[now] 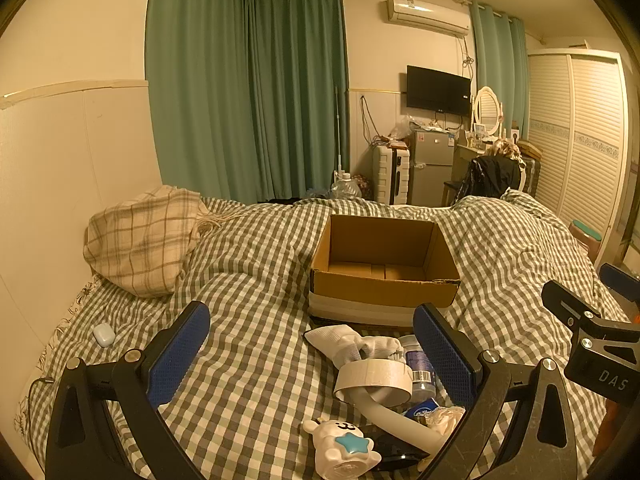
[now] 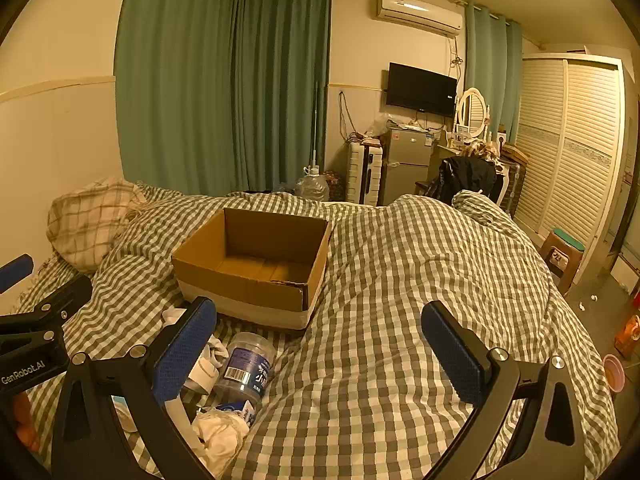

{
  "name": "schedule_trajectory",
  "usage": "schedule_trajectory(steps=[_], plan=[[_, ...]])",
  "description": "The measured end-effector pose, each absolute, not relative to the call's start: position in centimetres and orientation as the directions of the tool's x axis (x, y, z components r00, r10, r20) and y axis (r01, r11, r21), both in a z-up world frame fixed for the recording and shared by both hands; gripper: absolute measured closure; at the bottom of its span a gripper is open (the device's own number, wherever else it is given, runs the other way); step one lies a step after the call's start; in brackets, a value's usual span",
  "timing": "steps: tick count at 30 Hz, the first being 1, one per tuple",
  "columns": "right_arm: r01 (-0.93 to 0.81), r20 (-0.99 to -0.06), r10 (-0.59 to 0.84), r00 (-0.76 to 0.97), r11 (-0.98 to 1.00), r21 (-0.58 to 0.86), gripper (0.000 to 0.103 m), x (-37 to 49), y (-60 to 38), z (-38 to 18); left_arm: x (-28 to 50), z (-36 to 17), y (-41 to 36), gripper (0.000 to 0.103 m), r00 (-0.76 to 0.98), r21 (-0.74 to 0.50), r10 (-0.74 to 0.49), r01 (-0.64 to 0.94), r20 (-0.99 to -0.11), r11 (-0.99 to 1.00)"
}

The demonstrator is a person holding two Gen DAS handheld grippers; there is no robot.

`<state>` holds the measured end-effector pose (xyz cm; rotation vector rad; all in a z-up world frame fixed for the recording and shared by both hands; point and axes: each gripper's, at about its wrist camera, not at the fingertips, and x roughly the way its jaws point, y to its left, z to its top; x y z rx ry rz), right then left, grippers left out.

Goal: Organize objects

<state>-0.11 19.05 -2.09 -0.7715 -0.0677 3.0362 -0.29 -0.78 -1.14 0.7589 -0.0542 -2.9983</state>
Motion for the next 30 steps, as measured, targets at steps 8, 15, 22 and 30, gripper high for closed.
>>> schedule_trajectory(steps=[8,15,22,30], plan=[[0.01,-0.48,0.01,-0.877,-0.999,-0.04,0.0,-0.08,19.13,-2.32,-0.38,-1.17,-0.8,0.0,-0.878,0.045,-0.053,0.036,-0.475,-0.998],[0.012,-0.479,0.008,-0.878,-0.999,-0.039,0.0,-0.1,19.07,-2.28,-0.38,-1.17,-0.81,0.0,-0.878,0.043,-0.052,0.036,-0.475,-0.998],[0.016,-0.476,0.002,-0.879,-0.999,-0.035,0.0,0.1,18.96,-2.22,-0.49,-1.23,-0.77,0.0,-0.878,0.04,-0.048,0.033,-0.476,-0.999],[0.016,-0.476,0.003,-0.879,-0.999,-0.037,0.0,0.14,18.88,-2.2,-0.5,-1.28,-0.66,0.0,-0.879,0.037,-0.038,0.023,-0.475,-0.999]])
